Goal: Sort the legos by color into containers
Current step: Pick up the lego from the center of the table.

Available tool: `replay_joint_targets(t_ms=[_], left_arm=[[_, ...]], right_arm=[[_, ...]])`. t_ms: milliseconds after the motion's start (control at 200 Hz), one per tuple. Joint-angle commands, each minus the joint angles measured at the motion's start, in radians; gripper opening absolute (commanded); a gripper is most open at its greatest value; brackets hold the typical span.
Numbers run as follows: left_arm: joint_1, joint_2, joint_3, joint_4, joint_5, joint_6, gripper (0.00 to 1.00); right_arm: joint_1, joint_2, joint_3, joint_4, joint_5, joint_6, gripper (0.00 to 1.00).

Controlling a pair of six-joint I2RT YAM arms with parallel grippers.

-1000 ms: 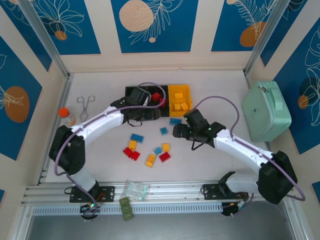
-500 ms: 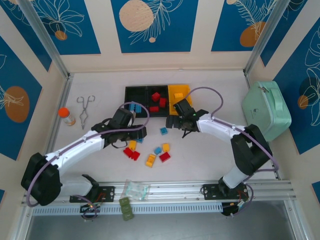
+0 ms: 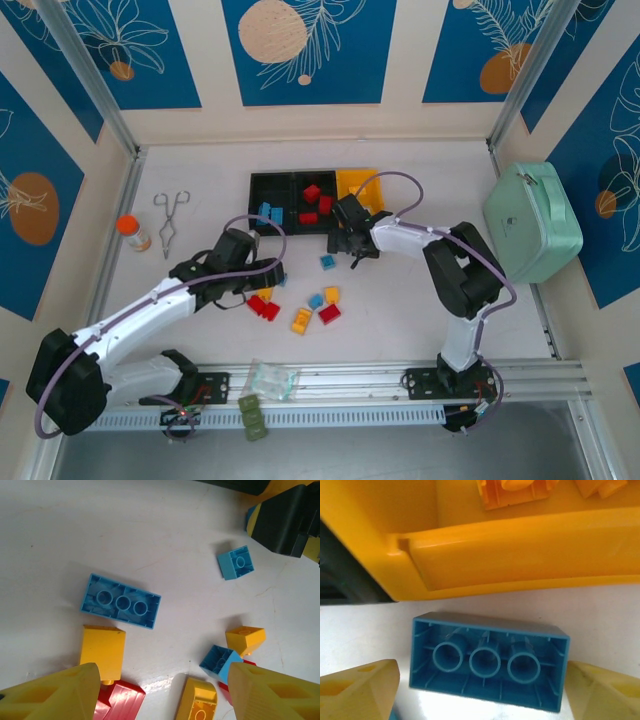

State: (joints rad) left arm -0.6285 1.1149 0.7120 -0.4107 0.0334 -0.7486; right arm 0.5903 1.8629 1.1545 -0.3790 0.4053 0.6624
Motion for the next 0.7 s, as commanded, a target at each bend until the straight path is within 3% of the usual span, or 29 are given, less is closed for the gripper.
replay_joint_targets(t_ms=[0, 240, 505, 695], left_arm=[[0.009, -0.022, -0.027, -0.010, 0.003, -0.022, 0.68], [0.010, -0.014, -0.043, 0.008, 0.010, -0.035, 0.68], [0.009, -0.008, -0.046, 0.013, 0.011, -0.041, 0.67], [0.010, -0.015, -0.049, 0.006, 0.002, -0.046, 0.67]], right_arm=[[-0.004, 0.024, 0.033, -0.010, 0.034, 0.006, 0.83], [-0.004, 0.040, 0.048, -0.015, 0.060, -0.013, 0.79], [0.022, 0.031, 0.052, -0.027, 0.083, -0.042, 0.62], [0.053, -0.032, 0.030, -0.050, 0.088, -0.030, 0.61]])
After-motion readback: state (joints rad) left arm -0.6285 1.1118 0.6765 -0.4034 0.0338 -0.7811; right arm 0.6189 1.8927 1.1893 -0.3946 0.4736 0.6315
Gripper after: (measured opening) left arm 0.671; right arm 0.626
